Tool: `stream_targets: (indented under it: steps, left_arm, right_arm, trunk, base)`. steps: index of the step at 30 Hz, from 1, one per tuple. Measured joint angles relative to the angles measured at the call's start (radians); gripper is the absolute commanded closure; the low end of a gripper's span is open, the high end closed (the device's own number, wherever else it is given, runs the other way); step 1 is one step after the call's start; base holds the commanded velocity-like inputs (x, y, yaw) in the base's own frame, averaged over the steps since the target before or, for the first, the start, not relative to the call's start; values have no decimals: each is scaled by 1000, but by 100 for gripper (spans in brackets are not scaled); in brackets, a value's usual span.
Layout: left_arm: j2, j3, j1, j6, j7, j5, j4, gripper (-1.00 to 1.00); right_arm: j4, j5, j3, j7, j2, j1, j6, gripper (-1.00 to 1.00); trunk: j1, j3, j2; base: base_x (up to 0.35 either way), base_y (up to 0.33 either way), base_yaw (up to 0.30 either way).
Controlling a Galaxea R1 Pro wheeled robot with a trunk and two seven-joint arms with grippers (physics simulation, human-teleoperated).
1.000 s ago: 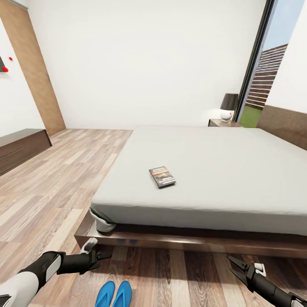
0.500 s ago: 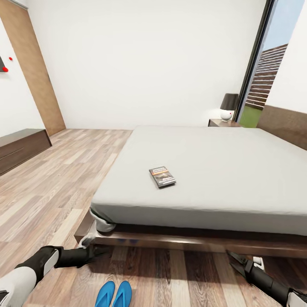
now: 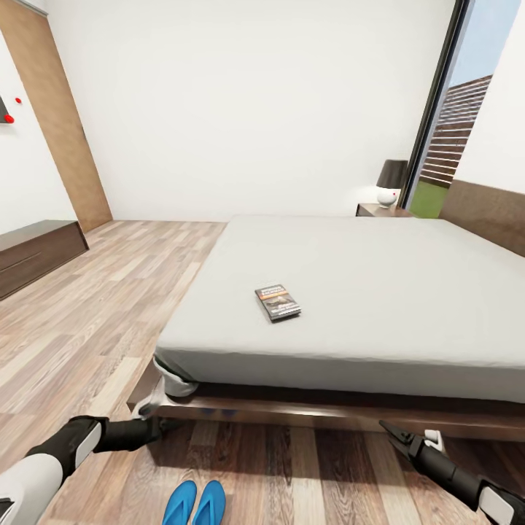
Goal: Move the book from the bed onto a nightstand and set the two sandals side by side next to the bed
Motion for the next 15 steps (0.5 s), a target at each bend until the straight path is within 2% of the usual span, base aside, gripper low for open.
stream_targets:
  steps: [7, 15]
  left_arm:
    - [-1, -1, 5, -8, 39, 1, 1, -100]
    - [-1, -3, 6, -11, 84, 1, 2, -100]
  right_arm:
    - [0, 1, 4, -39, 3, -3, -39, -100]
    - [1, 2, 4, -84, 4, -4, -73, -100]
  trunk:
    - [0, 0, 0]
    - [0, 0, 0]
  base:
    - [-30, -21, 0]
    - [-75, -83, 0]
